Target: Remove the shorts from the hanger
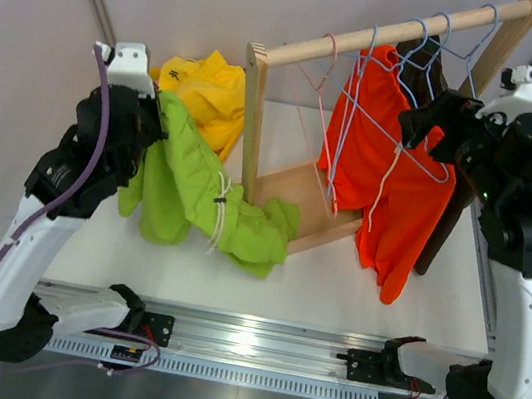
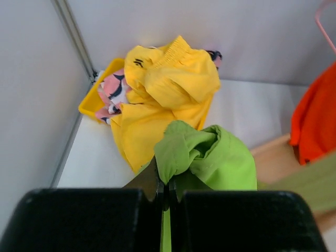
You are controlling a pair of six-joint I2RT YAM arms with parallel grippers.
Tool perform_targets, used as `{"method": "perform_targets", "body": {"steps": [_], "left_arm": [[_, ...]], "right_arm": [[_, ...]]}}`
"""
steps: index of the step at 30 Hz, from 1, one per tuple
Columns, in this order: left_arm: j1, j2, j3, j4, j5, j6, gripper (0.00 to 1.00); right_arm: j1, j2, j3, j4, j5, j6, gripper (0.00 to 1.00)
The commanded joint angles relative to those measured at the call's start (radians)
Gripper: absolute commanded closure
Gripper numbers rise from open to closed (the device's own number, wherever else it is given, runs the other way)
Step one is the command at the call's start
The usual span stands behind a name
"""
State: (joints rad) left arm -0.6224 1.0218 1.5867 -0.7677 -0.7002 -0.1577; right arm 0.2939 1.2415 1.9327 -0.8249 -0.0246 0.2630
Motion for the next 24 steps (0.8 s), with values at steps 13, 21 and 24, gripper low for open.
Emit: {"method": "perform_targets", "body": {"steps": [13,21,24], "left_arm": [[0.581,0.756,0.942,0.205,0.467,-0.058,1.0],[0.602,1.03,0.944,0.748,0.692,-0.212,1.0],[0.598,1.159,0.96,0.726,0.738,-0.258,0.93]], "right_arm": [[-0.01,-0.223,-0.261,0.102,0.032,0.002,0.01],[-0.012,-0.296,-0.428,0.207,-0.04,0.03,0.0],[-0.012,-0.33,-0.448,0.236,-0.037,0.038,0.01]]}}
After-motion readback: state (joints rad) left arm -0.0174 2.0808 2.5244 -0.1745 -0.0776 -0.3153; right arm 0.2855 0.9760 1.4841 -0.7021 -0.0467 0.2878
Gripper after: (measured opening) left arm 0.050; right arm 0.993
